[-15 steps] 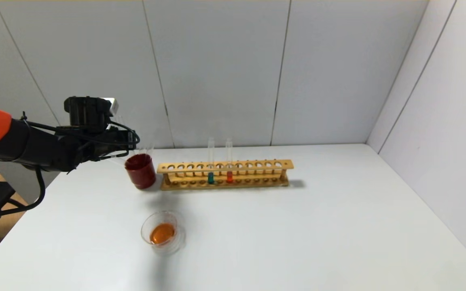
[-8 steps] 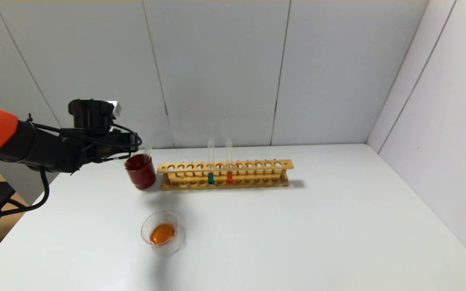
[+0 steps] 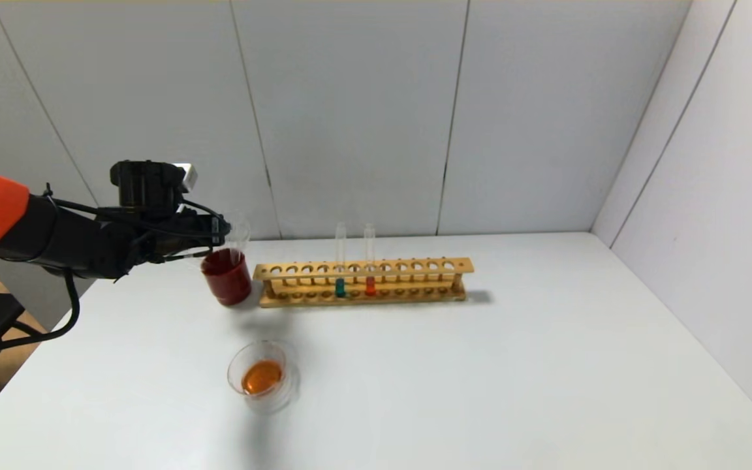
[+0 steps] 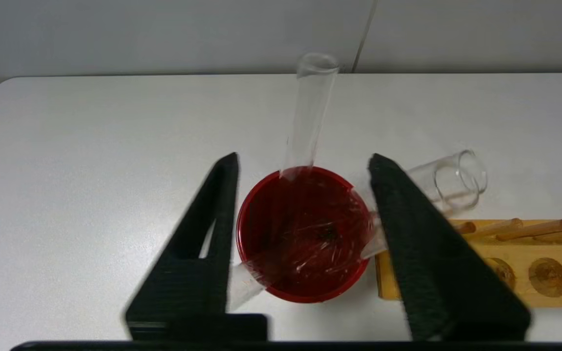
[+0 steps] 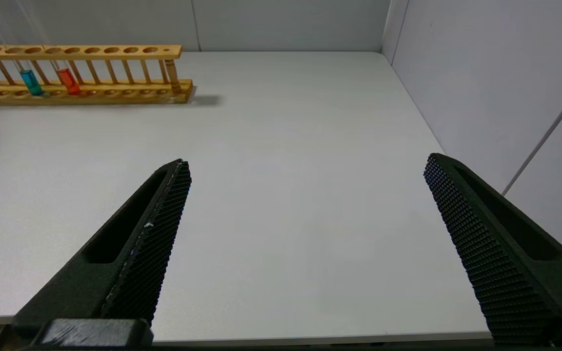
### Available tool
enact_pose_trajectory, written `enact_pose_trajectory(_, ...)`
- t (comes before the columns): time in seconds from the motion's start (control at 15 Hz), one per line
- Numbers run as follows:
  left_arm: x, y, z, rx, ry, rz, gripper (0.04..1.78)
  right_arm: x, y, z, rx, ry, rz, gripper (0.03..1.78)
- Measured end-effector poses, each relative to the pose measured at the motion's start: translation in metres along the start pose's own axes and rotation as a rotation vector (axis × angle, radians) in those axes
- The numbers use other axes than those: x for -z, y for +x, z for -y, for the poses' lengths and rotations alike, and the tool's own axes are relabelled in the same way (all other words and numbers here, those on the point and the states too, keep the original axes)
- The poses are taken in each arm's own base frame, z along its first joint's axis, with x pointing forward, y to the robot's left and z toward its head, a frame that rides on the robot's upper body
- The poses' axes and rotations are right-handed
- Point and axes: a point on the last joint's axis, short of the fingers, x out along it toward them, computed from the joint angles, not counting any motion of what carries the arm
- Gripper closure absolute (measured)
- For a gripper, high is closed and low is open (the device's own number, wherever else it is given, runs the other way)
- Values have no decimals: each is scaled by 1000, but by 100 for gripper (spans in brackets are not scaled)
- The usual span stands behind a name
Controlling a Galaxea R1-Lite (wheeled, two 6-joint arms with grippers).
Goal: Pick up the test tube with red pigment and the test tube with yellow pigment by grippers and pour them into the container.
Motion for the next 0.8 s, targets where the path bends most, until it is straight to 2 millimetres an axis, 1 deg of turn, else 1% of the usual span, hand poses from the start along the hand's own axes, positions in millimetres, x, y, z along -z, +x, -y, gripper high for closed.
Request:
enact_pose_trajectory(0.07,-1,-1,0,-1,0,4,56,0,0,0,0,0,0,6)
enact_pose_trajectory(0.2,-7,-6,0,0,0,20,30,0,0,0,0,0,0,6)
enact_pose_trajectory(0.33,-17,-15,0,-1,3,45,14,0,0,0,0,0,0,6)
enact_pose_trajectory(0.4,-25,-23,0,-2,4,56,9,0,0,0,0,0,0,6)
enact_pose_trajectory(0.53,-41,-45,0,-4,5,79,7,0,0,0,0,0,0,6)
enact_pose_trajectory(0.67,-58,-76,0,-29,4,124,7,0,0,0,0,0,0,6)
enact_pose_trajectory(0.8,-69,-113,-1,-96,3,179,7,0,0,0,0,0,0,6)
